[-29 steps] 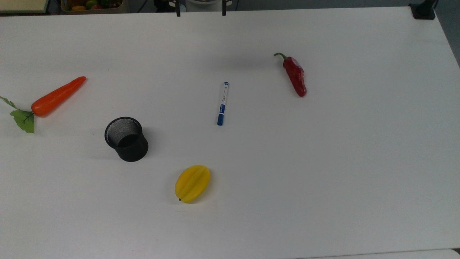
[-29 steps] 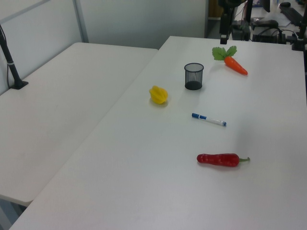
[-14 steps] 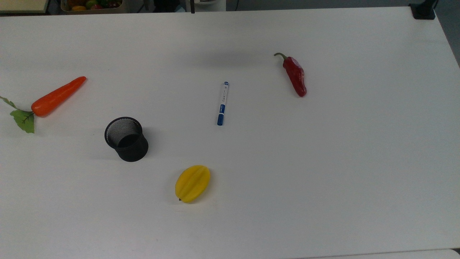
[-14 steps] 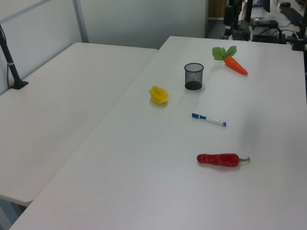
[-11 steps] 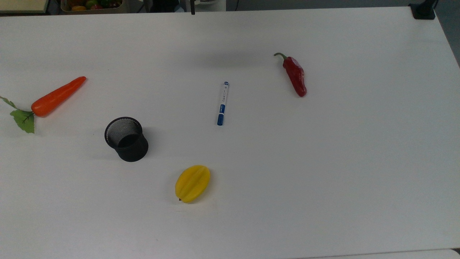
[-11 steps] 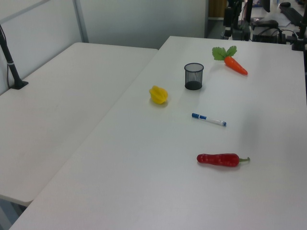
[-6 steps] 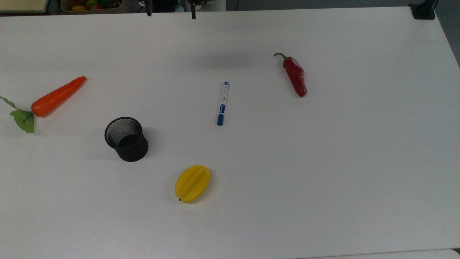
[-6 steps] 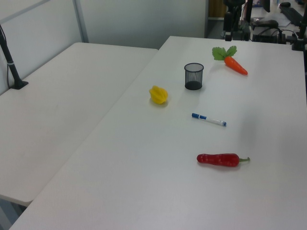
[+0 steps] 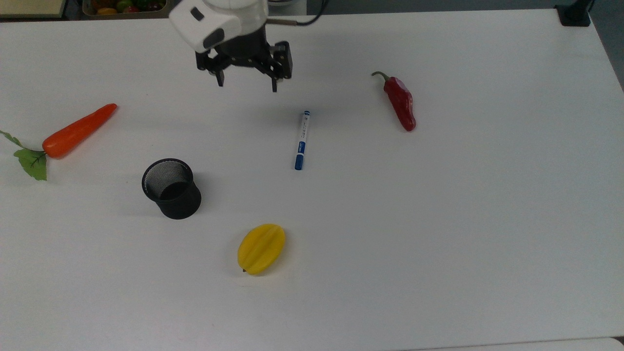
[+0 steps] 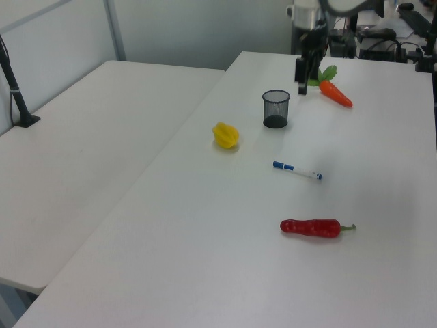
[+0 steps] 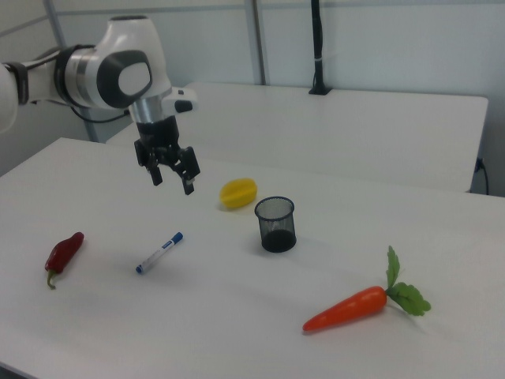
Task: Place marker
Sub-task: 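Move the open gripper down over the blue-capped white marker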
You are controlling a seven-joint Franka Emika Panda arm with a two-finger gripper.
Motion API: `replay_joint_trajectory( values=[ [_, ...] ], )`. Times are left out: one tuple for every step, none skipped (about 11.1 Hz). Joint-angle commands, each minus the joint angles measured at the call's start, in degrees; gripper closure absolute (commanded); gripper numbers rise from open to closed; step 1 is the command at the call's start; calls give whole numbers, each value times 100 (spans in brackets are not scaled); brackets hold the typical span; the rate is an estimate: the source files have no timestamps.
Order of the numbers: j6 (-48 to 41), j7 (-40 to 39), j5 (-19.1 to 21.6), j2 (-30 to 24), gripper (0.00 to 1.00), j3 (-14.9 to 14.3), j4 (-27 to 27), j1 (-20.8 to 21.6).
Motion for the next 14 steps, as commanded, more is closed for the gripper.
replay_joint_trajectory(
  values=[
    [545, 731, -97, 384, 0, 0, -208, 367],
    [869, 740, -98, 472, 0, 0, -418, 506],
    [1202, 749, -98, 525, 0, 0, -664, 534],
    [1484, 740, -89, 560, 0, 0, -875, 543],
    [1696, 740, -89, 674, 0, 9, -930, 551],
    [1811, 740, -89, 771, 0, 9, -921, 551],
    [1995, 740, -89, 893, 0, 35, -921, 551],
    [2145, 740, -89, 1016, 0, 44, -921, 551],
    [2233, 740, -89, 1131, 0, 79, -913, 551],
    [2295, 740, -89, 1210, 3, 131, -913, 551],
    [2304, 740, -98, 1272, 10, 132, -895, 551],
    [2304, 740, -106, 1281, 18, 140, -878, 551],
    [2304, 731, -106, 1307, 33, 167, -869, 551],
    [2304, 740, -141, 1308, 44, 167, -869, 551]
  ],
)
